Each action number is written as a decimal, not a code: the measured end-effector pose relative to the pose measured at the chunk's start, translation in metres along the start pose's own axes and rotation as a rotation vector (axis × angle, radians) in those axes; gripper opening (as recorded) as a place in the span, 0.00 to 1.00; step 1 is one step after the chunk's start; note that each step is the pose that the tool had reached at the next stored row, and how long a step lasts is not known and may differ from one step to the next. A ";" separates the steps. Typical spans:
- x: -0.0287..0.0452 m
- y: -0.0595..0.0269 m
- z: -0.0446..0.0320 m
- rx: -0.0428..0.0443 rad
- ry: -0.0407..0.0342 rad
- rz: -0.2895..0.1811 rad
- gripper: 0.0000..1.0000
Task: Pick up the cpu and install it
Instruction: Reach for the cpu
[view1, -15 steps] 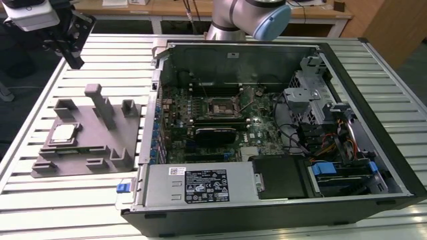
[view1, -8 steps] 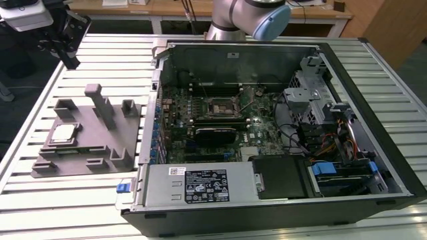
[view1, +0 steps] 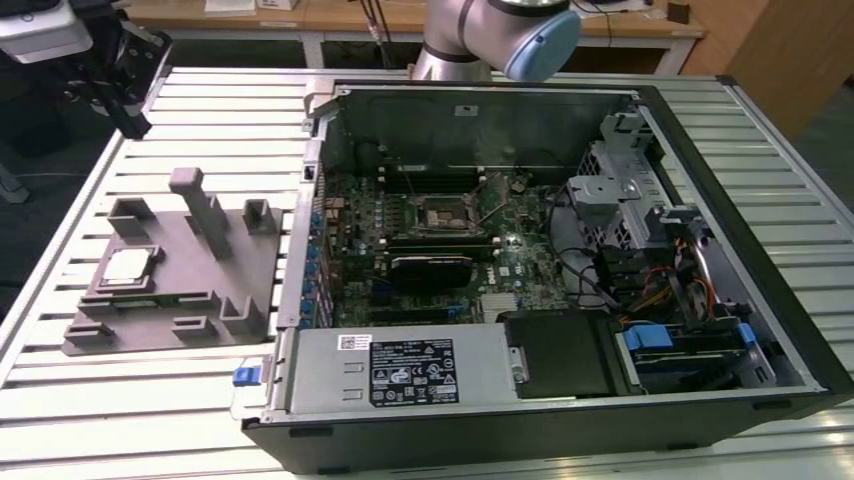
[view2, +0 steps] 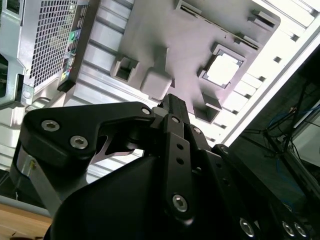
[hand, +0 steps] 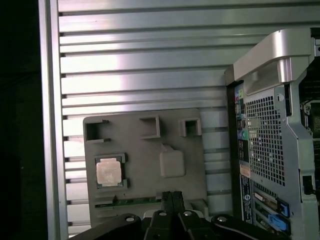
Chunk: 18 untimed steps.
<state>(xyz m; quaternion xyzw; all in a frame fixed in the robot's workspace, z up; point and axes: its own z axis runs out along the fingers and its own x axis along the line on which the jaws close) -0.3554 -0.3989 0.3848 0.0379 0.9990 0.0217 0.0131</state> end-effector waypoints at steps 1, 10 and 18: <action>0.0010 -0.0001 0.0000 0.0000 0.0001 0.000 0.11; 0.0101 -0.0008 0.0002 0.0000 0.0000 0.000 0.11; 0.0227 -0.0017 0.0003 0.0000 0.0001 0.000 0.11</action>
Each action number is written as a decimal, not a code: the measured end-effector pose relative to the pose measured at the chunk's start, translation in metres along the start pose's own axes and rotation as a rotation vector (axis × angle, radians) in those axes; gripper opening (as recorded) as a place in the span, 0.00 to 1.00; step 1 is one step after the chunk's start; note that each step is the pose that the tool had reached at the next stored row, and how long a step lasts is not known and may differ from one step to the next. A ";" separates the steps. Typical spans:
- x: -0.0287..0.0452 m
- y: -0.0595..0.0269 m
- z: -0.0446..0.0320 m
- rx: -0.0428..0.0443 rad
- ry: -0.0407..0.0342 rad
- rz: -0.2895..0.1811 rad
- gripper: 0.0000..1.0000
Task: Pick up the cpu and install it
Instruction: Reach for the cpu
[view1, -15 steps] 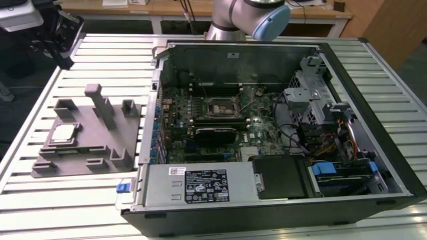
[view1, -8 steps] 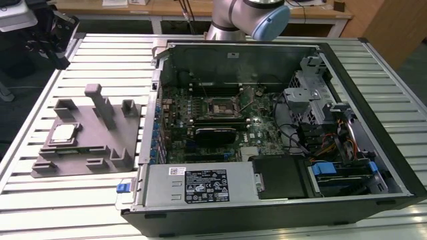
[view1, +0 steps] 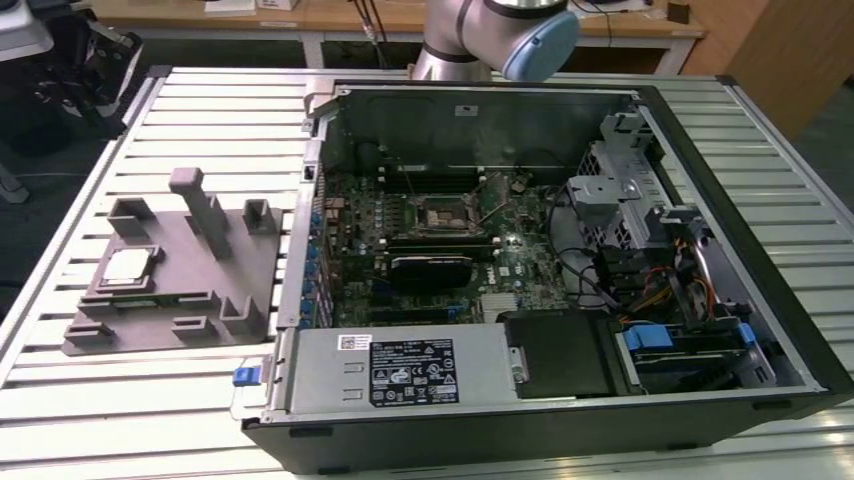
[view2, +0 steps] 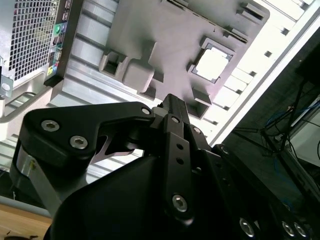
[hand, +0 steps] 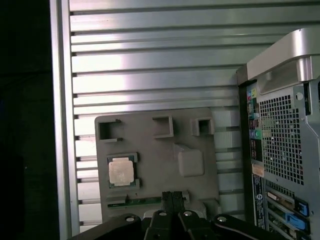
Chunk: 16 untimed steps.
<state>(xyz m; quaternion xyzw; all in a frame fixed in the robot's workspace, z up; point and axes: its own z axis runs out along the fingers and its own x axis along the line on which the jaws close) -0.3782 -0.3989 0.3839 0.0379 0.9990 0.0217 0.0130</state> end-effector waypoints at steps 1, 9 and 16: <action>0.0020 -0.0001 0.0000 0.0001 0.0000 0.000 0.11; 0.0175 -0.0048 0.0011 0.0000 -0.0001 0.000 0.11; 0.0375 -0.0064 0.0015 -0.0001 -0.0001 0.000 0.11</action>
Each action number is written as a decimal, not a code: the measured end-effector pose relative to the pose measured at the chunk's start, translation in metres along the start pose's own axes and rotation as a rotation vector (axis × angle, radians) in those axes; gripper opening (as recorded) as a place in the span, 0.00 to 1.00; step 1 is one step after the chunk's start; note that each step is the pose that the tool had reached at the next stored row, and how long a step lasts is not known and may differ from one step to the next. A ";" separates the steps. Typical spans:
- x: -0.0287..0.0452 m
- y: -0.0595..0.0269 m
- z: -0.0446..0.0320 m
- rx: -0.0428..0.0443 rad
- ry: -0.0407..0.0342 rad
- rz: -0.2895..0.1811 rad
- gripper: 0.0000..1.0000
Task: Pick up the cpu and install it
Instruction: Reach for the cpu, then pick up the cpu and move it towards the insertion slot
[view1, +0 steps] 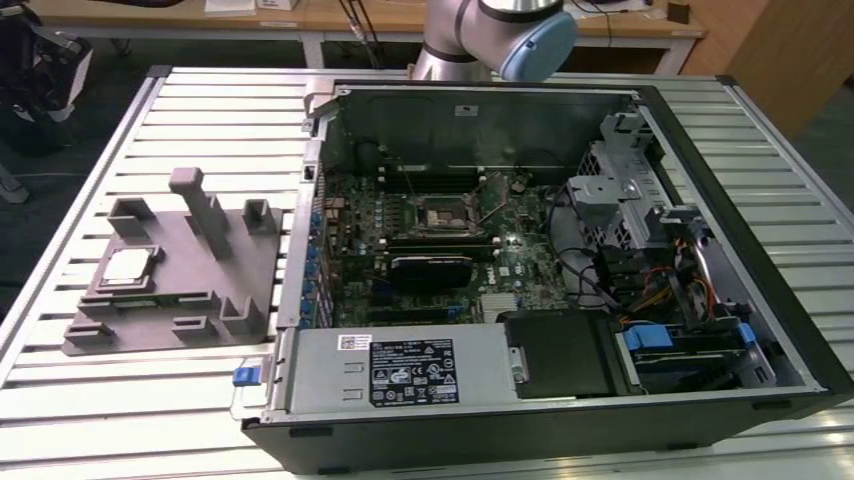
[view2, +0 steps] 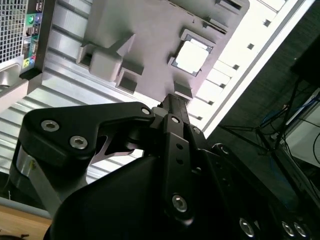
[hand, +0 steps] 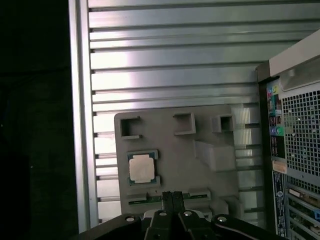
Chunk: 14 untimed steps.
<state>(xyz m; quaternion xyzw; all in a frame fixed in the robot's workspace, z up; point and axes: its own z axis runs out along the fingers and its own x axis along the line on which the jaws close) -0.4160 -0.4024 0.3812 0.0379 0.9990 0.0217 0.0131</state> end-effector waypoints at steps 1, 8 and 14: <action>0.0028 -0.0002 0.0000 0.0001 0.0000 0.000 0.11; 0.0167 -0.0013 0.0004 0.0000 0.0000 0.000 0.11; 0.0213 -0.0018 0.0027 0.0000 -0.0001 0.000 0.11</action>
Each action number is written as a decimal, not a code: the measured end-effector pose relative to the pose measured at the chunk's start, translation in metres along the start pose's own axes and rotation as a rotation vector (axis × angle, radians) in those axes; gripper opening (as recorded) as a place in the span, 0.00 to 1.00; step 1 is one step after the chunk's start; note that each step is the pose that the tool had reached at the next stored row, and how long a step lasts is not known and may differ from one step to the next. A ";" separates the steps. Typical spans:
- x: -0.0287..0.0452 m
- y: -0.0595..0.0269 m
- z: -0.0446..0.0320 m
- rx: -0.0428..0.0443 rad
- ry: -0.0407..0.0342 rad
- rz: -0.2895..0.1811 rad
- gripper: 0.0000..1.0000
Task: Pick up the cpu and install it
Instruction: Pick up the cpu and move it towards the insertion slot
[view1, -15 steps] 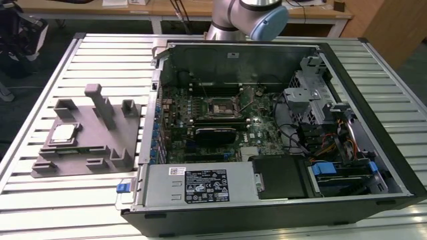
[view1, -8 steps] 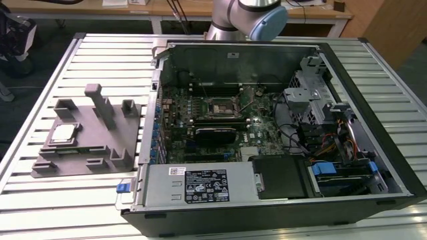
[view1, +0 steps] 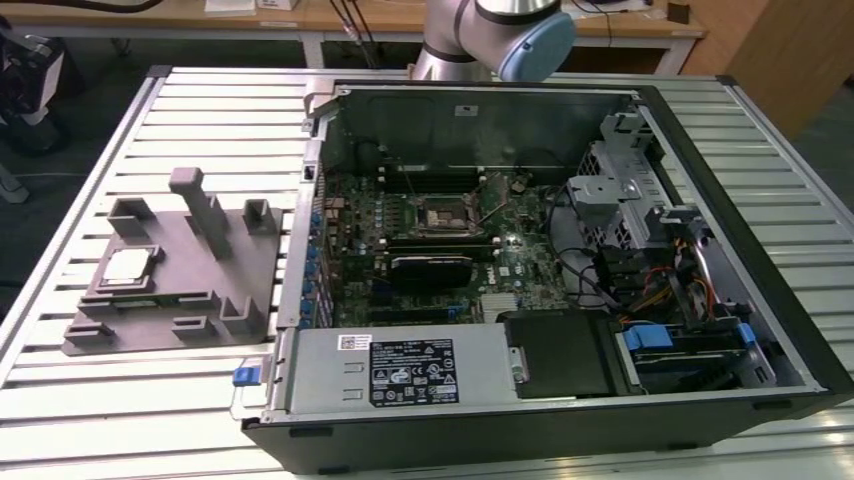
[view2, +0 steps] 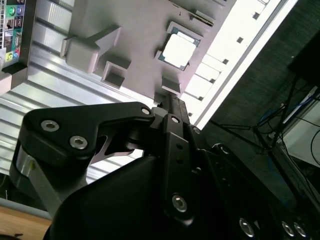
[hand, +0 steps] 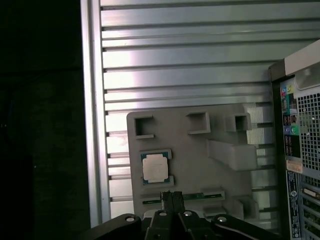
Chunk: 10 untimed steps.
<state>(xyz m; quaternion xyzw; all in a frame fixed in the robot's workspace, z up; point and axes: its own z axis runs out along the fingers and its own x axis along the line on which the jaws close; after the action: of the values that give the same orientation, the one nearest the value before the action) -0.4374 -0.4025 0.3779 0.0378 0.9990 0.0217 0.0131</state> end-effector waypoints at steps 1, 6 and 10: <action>0.0001 0.0000 0.0002 0.0002 0.0002 0.000 0.11; 0.0013 -0.0003 0.0019 0.0001 -0.0012 0.000 0.11; 0.0014 -0.0015 0.0044 -0.0011 -0.0115 -0.001 0.11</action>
<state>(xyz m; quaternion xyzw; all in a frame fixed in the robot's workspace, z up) -0.4388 -0.4036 0.3734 0.0377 0.9989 0.0221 0.0189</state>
